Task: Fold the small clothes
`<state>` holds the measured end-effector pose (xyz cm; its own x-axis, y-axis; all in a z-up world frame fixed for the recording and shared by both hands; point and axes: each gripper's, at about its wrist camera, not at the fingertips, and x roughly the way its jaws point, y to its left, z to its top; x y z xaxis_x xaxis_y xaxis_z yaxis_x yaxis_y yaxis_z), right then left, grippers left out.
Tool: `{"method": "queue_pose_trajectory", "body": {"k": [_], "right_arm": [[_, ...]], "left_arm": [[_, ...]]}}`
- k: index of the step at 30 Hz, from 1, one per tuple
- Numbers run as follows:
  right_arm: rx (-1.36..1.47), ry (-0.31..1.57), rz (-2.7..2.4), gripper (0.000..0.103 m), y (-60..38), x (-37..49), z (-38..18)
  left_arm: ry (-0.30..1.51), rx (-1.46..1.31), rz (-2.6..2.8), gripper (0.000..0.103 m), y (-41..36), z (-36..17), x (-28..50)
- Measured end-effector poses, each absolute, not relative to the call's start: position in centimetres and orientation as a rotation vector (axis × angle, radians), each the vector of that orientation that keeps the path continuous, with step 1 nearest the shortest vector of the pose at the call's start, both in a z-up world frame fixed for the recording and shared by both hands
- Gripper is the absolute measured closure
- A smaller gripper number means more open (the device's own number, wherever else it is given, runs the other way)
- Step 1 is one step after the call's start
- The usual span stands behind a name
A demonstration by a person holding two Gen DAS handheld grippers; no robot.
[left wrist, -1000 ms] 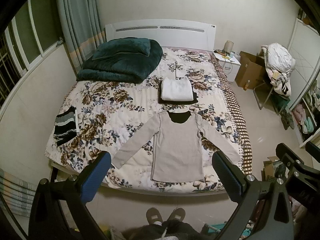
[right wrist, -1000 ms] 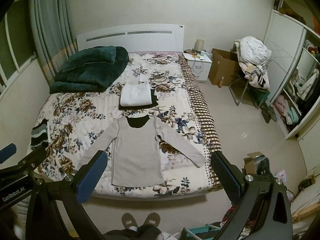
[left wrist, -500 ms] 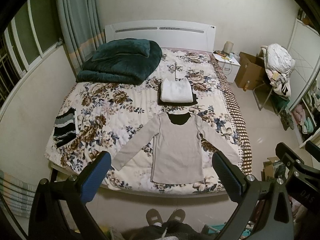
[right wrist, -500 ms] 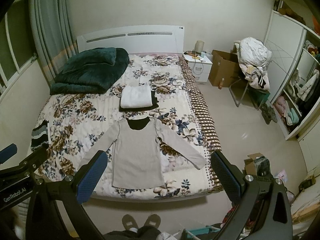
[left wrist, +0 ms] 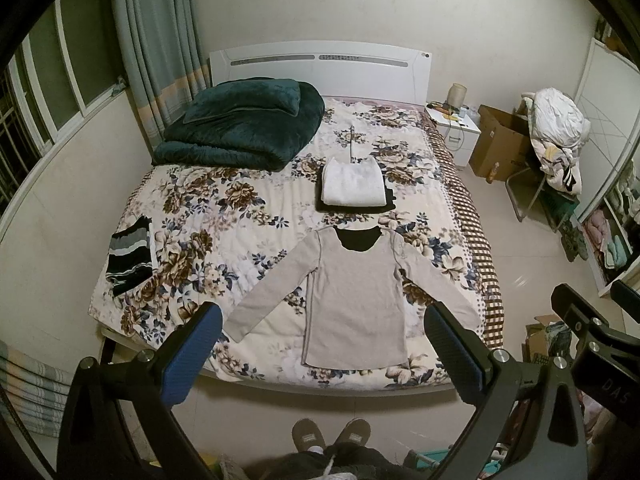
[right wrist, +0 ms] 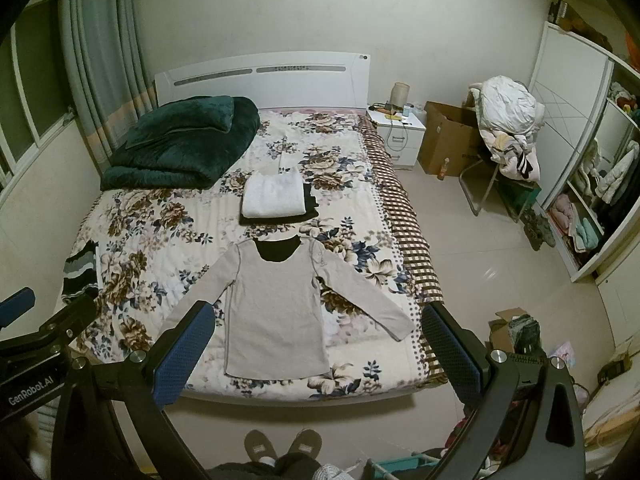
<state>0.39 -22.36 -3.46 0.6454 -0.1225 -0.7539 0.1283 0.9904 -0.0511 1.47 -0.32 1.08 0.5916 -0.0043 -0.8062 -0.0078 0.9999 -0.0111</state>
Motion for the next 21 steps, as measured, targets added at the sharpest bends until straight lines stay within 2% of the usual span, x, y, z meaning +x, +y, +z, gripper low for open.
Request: {"method": "queue_pose_trajectory", "body": {"k": [21], "right_arm": [[0.008, 0.856, -0.143, 0.000, -22.43, 0.75, -2.78]], "left_arm": [[0.935, -0.016, 0.000, 0.000, -0.28, 1.07, 1.42]]}}
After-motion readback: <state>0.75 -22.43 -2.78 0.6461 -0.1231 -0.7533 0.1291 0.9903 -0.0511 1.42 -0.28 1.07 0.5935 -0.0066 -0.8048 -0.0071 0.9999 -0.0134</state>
